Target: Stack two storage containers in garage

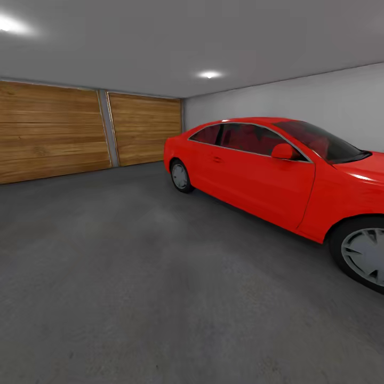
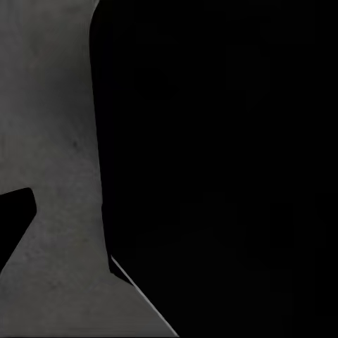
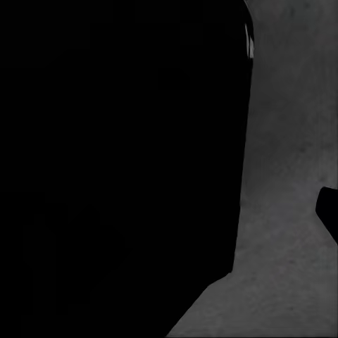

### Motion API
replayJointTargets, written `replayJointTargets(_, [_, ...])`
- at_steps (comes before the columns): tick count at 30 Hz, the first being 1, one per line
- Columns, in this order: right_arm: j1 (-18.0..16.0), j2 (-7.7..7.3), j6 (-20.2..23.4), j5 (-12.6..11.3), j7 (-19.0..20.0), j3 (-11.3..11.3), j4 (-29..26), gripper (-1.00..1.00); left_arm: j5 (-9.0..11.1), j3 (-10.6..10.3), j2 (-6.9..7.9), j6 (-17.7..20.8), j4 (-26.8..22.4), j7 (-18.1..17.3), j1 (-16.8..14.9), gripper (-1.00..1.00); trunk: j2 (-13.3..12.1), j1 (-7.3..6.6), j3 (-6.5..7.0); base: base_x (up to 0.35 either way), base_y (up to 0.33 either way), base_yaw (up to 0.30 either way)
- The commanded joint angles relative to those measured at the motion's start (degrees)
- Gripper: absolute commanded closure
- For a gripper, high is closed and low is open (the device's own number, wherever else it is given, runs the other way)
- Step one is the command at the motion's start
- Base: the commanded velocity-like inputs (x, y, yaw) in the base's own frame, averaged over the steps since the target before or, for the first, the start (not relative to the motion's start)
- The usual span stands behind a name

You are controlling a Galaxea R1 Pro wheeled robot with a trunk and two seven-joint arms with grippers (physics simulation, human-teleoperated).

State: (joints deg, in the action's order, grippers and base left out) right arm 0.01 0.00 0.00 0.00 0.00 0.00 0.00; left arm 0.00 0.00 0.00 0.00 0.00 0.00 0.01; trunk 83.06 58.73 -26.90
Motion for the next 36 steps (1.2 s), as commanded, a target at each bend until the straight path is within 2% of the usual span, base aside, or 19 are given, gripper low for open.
replayJointTargets(1, [0.0, 0.26, 0.0, 0.3, 0.3, 0.3, -0.1, -1.00, 0.1, -0.1, 0.33, -0.3, -0.3, 0.3, -0.1, -1.00, 0.0, 0.00, -0.03, 0.000, 0.000, 0.000])
replayJointTargets(6, [0.0, 0.26, 0.2, 0.5, 0.6, 2.0, -0.1, -1.00, 0.1, -0.1, 0.38, -0.6, -0.8, 0.2, -0.1, -1.00, 0.0, 0.00, -0.03, 0.000, 0.000, 0.000])
replayJointTargets(11, [0.0, 0.26, 0.2, -0.4, 0.5, 3.6, 0.0, -1.00, 0.1, -0.1, 0.51, -1.2, -1.4, 0.3, -0.1, -1.00, 0.0, 0.00, -0.03, 0.000, 0.000, 0.000])
replayJointTargets(18, [0.0, 0.26, 0.1, -0.5, 0.5, 5.8, 0.0, -1.00, 0.1, -0.1, 0.53, -3.3, -1.6, 0.3, -0.1, -1.00, 0.0, 0.00, -0.03, 0.000, 0.000, 0.014])
replayJointTargets(22, [0.0, 0.26, 0.1, -0.4, 0.5, 7.1, 0.0, -1.00, 0.1, -0.1, 0.57, -4.5, -1.6, 0.3, -0.1, -1.00, 0.0, 0.00, -0.03, 0.000, 0.000, 0.193])
replayJointTargets(36, [0.0, 0.26, 0.1, -0.4, 0.5, 11.6, 0.0, -1.00, 0.1, -0.1, 0.54, -4.8, -1.6, 0.3, -0.1, -1.00, 0.0, 0.00, -0.03, 0.000, 0.000, 0.269])
